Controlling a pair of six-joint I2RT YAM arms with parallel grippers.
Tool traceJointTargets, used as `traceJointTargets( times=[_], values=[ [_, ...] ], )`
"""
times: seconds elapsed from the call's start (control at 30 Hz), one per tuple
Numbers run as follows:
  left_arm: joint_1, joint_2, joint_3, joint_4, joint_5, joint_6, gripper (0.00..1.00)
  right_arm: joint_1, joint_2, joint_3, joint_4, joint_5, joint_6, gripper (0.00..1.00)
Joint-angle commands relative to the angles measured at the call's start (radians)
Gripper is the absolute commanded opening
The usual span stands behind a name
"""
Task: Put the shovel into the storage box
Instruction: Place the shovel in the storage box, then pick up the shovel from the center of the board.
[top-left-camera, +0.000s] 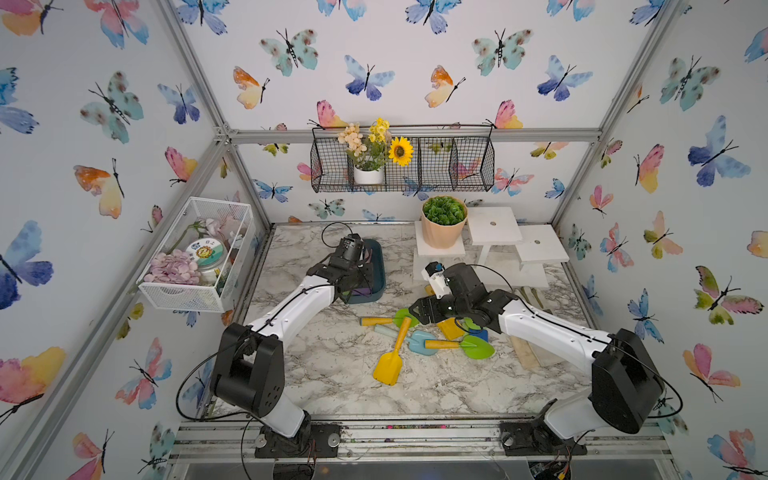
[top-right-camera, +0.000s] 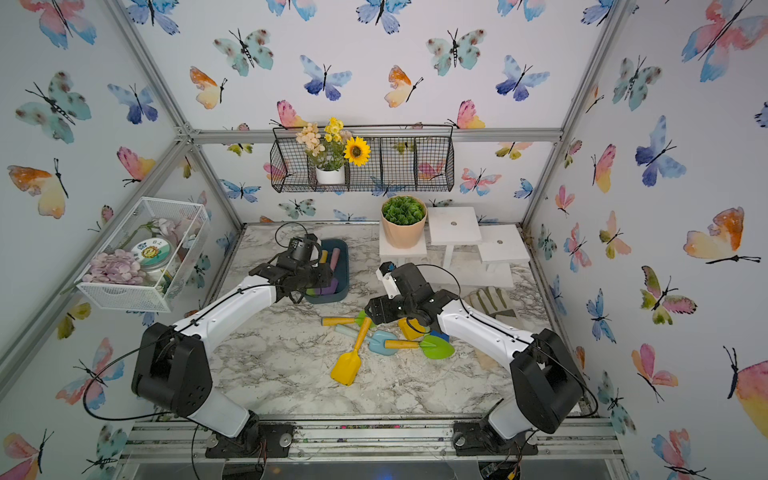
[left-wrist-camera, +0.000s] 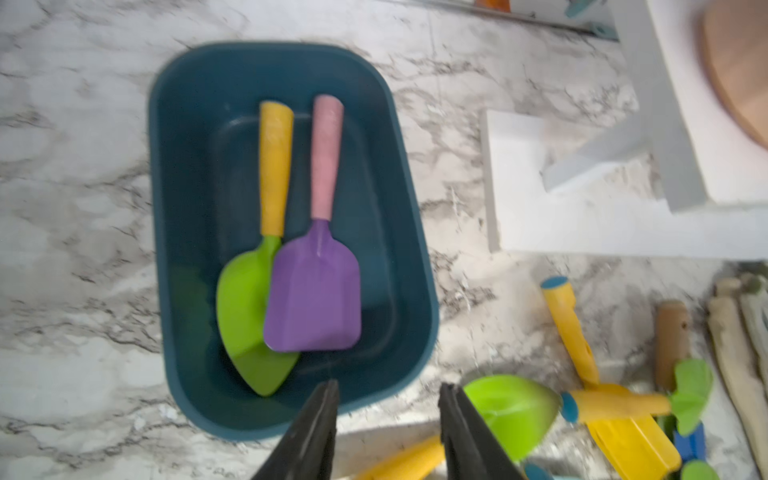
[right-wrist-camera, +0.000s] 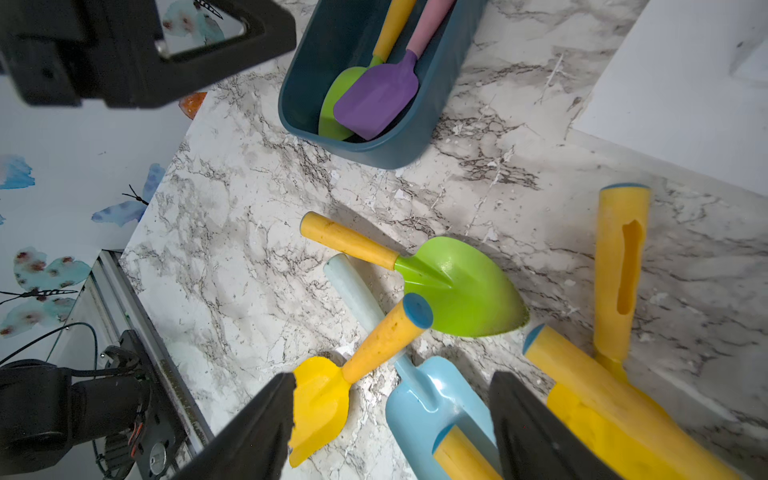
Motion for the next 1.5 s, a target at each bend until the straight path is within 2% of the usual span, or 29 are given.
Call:
traceJointTargets(
  times=[0.0, 0.2, 0.3, 0.53, 0.77, 1.13, 1.47],
  values=[
    [-0.071, -0.063, -0.071, 0.000, 0.028, 0.010, 0.49, 0.004, -0.054, -0.042, -0.053, 0.034, -0.006, 0.78],
    [-0.137, -0.126, -0.198, 0.038, 0.049, -0.022, 0.49, 0.004, -0.127, -0.117, -0.075, 0.063, 0.022, 0.78],
    [-0.174, -0.144, -0.233, 0.042, 0.024, -0.030, 0.49, 0.004, -0.155, -0.157, -0.073, 0.061, 0.036, 0.79],
    [-0.261, -0.154, -0.324, 0.088, 0.034, -0.095, 0.49, 0.004, -0.183, -0.201, -0.096, 0.054, 0.049, 0.78],
    [-0.325, -0.154, -0.379, 0.112, 0.053, -0.105, 0.49, 0.004, -0.197, -0.225, -0.099, 0.062, 0.045, 0.79],
    [-0.363, -0.079, -0.421, 0.169, 0.029, -0.119, 0.49, 0.004, -0.185, -0.234, -0.092, 0.078, 0.046, 0.79],
    [-0.386, -0.011, -0.422, 0.196, -0.011, -0.105, 0.44, 0.004, -0.187, -0.243, -0.080, 0.094, 0.054, 0.79]
  ],
)
